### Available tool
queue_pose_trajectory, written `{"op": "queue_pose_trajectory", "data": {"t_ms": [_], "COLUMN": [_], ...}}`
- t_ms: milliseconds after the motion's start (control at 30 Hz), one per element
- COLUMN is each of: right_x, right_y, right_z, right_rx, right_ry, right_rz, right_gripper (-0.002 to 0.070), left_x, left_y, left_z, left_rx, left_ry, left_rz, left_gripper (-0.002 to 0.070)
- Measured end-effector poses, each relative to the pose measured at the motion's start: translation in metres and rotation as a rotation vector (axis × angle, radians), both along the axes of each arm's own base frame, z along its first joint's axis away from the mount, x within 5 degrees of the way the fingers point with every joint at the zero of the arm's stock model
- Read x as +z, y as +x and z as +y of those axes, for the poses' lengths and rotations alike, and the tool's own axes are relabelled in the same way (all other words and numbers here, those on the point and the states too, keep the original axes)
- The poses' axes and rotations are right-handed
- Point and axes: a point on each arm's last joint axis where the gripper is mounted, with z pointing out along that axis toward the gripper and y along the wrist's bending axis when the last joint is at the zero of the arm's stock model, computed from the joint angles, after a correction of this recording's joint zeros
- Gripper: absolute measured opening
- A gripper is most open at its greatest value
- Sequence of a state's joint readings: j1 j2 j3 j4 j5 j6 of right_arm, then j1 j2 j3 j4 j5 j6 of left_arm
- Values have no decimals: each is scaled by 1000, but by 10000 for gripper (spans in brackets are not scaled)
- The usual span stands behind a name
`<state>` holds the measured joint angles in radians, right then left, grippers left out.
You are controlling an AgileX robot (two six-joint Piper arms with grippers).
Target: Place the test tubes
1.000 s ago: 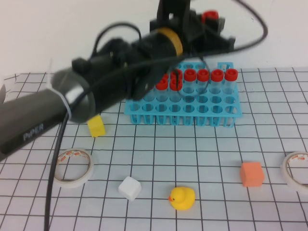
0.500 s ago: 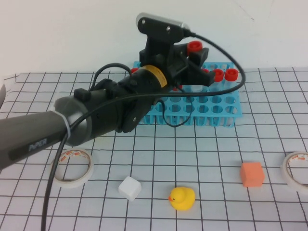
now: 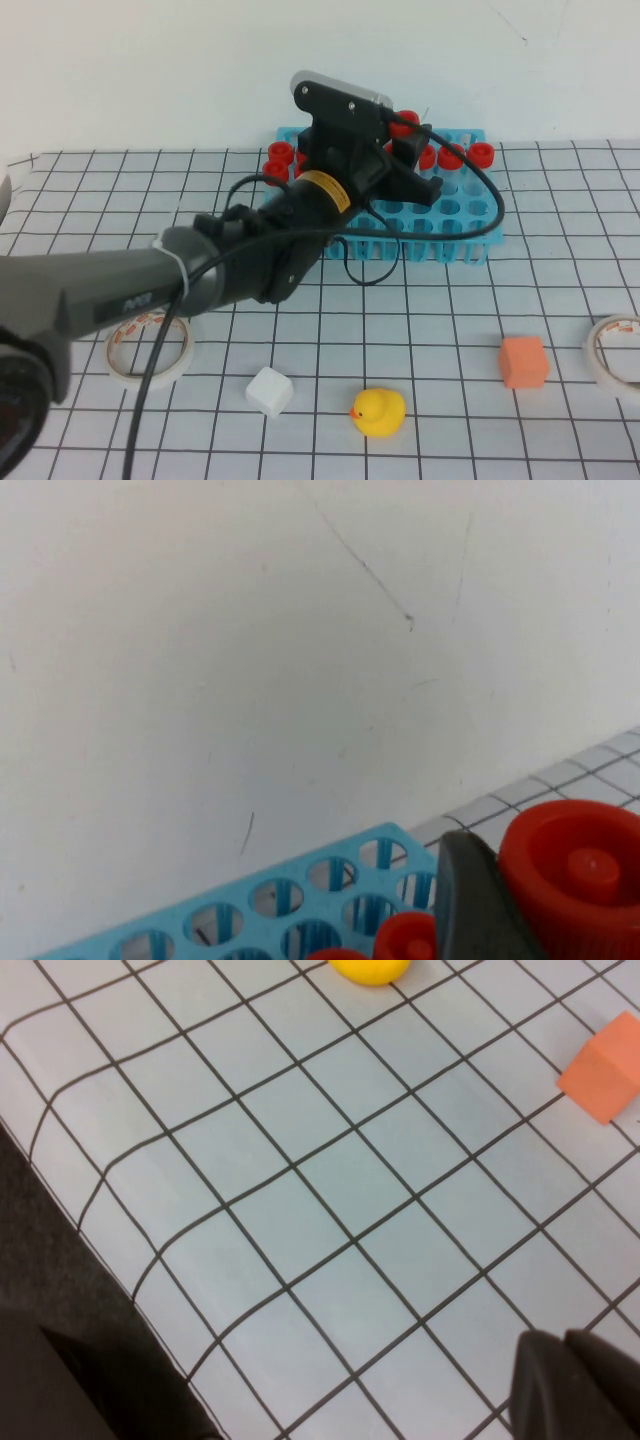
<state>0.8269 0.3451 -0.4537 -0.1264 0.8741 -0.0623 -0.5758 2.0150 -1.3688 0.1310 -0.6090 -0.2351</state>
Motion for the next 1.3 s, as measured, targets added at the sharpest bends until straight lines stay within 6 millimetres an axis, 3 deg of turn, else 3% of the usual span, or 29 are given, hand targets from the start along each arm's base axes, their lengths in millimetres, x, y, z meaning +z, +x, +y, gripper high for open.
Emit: {"op": "queue_pose_trajectory", "data": {"t_ms": [167, 433, 900, 1300], "right_x": [0, 0, 0, 0], "right_y": [0, 0, 0, 0], "right_z": [0, 0, 0, 0], "right_rx": [0, 0, 0, 0], "right_ry": [0, 0, 0, 0], "right_rz": [0, 0, 0, 0], "right_gripper": [-1, -1, -1, -1], "left_x": [-7, -26, -43, -43], "left_y": [4, 13, 19, 26], "left_z": [-1, 5, 2, -3], "left_rx": [12, 126, 134, 131], "left_ry": [-20, -30, 10, 2], "left_rz": [-83, -46, -51, -36], "left_gripper": [260, 260, 260, 259]}}
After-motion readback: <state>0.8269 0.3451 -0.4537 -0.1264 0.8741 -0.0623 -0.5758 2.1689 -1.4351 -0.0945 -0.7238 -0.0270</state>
